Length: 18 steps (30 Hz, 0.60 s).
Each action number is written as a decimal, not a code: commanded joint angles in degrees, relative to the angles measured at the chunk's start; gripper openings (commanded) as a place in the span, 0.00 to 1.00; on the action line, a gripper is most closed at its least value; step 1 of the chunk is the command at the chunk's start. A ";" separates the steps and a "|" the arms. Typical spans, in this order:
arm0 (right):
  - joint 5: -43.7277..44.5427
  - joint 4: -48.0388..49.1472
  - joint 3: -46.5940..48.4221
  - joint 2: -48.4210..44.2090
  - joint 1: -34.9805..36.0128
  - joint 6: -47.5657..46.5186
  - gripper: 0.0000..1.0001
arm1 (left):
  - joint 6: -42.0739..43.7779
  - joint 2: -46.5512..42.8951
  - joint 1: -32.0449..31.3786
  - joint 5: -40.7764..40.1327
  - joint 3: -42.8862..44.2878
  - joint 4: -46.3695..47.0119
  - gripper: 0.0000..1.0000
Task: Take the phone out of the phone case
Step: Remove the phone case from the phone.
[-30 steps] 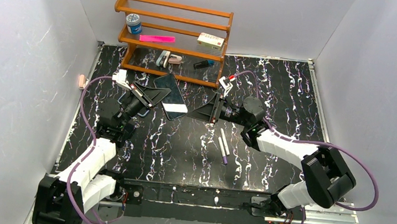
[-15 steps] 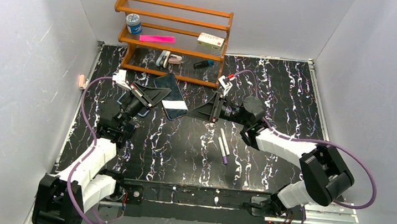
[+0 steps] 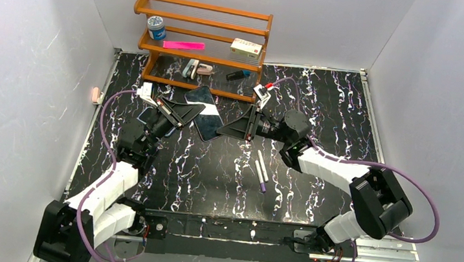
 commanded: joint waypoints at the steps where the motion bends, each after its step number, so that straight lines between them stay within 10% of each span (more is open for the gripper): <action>1: 2.50 0.55 5.87 1.18 -0.17 -4.60 0.48 | -0.90 -0.33 -3.23 4.70 0.42 5.53 0.00; 18: -4.20 4.58 14.54 8.19 -0.37 -5.87 0.40 | 4.30 4.09 -7.28 8.53 1.43 3.62 0.00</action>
